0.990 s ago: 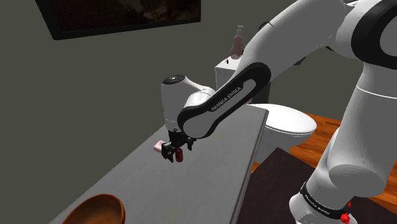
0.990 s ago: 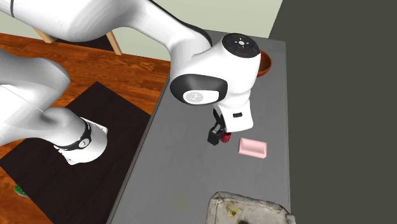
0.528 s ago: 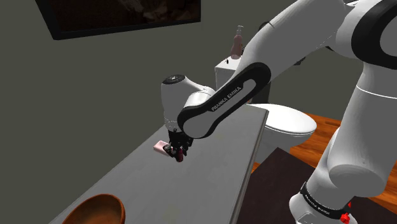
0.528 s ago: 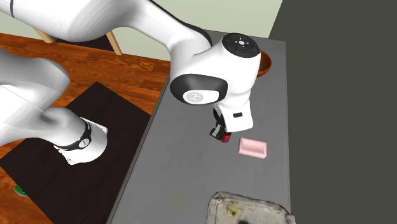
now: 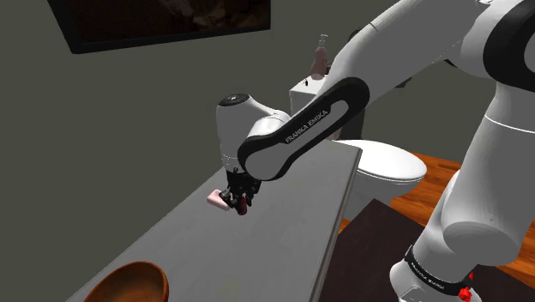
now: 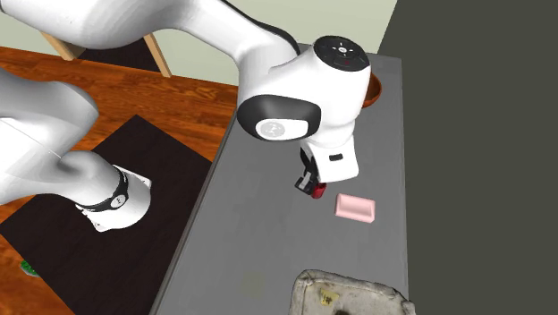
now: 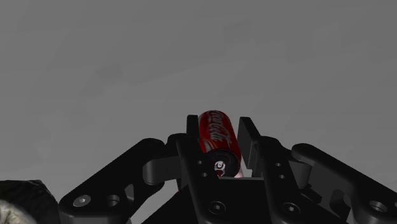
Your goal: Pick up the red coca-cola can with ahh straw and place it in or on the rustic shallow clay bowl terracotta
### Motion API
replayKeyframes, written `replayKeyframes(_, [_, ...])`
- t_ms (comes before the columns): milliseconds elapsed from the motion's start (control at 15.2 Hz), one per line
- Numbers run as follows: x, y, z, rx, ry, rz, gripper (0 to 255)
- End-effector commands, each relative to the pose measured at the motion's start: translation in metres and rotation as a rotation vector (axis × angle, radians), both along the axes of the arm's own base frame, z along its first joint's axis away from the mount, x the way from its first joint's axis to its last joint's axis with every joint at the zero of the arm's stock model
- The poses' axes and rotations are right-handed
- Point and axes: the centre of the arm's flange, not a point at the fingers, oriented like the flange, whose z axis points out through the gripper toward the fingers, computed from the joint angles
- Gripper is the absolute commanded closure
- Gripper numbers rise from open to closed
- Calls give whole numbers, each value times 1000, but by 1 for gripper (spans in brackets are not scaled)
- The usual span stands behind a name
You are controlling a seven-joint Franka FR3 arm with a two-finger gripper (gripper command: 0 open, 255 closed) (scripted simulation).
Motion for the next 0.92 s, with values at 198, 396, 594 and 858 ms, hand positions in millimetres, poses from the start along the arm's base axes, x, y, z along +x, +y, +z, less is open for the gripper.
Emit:
replayKeyframes(198, [-1, 1, 26, 0, 0, 0, 255])
replayKeyframes(396, [-1, 1, 42, 0, 0, 0, 255])
replayKeyframes(594, [-1, 1, 58, 0, 0, 0, 255])
replayKeyframes(858, [-1, 1, 79, 0, 0, 0, 255])
